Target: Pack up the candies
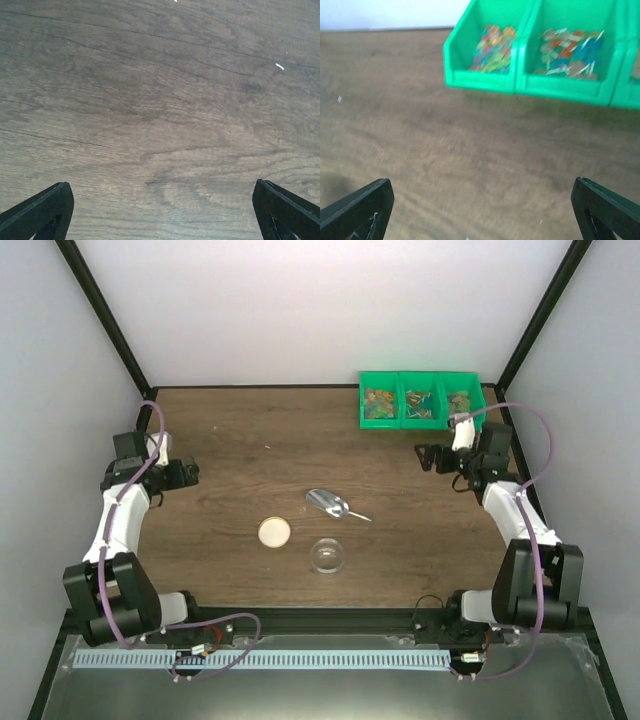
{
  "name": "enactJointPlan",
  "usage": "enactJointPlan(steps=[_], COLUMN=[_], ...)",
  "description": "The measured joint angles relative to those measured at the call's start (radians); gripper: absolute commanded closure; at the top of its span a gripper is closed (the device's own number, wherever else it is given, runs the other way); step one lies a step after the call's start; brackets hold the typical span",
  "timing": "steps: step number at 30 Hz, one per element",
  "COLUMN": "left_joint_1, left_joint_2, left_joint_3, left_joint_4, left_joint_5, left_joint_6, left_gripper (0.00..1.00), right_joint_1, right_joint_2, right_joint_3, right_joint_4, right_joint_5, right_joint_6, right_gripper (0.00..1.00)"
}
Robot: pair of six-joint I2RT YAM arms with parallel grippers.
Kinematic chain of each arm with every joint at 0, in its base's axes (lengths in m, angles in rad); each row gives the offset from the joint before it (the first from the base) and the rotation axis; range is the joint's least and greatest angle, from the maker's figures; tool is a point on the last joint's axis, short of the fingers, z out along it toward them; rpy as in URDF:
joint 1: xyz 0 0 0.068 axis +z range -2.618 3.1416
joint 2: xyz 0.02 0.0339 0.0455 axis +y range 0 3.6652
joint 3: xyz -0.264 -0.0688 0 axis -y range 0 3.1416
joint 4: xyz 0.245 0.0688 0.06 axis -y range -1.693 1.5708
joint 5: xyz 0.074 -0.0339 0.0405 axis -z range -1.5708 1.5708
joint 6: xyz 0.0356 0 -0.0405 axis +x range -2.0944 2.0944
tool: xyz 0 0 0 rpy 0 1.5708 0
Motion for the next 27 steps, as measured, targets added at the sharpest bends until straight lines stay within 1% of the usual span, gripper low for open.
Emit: enactJointPlan(steps=[5,8,9,16,19,21,27], left_joint_1=[-0.001,-0.001,-0.001,-0.001,-0.001,-0.001,-0.001], left_joint_2=[0.061,0.111,0.126,0.201,0.219,0.222,0.248], left_joint_3=[0.067,0.124,0.14,0.259,0.29,0.293,0.299], left_joint_4=[0.004,0.01,0.011,0.006,-0.002,-0.006,-0.026], left_joint_5=[-0.027,-0.047,-0.053,-0.114,-0.133,-0.137,-0.151], left_joint_6=[-0.054,-0.076,-0.082,-0.085,-0.081,-0.081,-0.081], left_gripper=[0.0,0.0,0.0,0.0,0.0,0.0,0.0], right_joint_1=[0.045,0.092,0.109,0.169,0.182,0.189,0.222], right_joint_2=[0.104,0.195,0.245,0.588,0.7,0.748,0.87], right_joint_3=[0.159,0.304,0.334,0.693,0.794,0.833,0.921], right_joint_4=[0.048,0.078,0.086,0.051,0.035,0.031,0.036], right_joint_5=[0.12,0.194,0.209,0.364,0.418,0.442,0.518], right_joint_6=[0.085,0.102,0.103,0.103,0.099,0.093,0.072], right_gripper=[0.0,0.0,0.0,0.01,0.06,0.11,0.22])
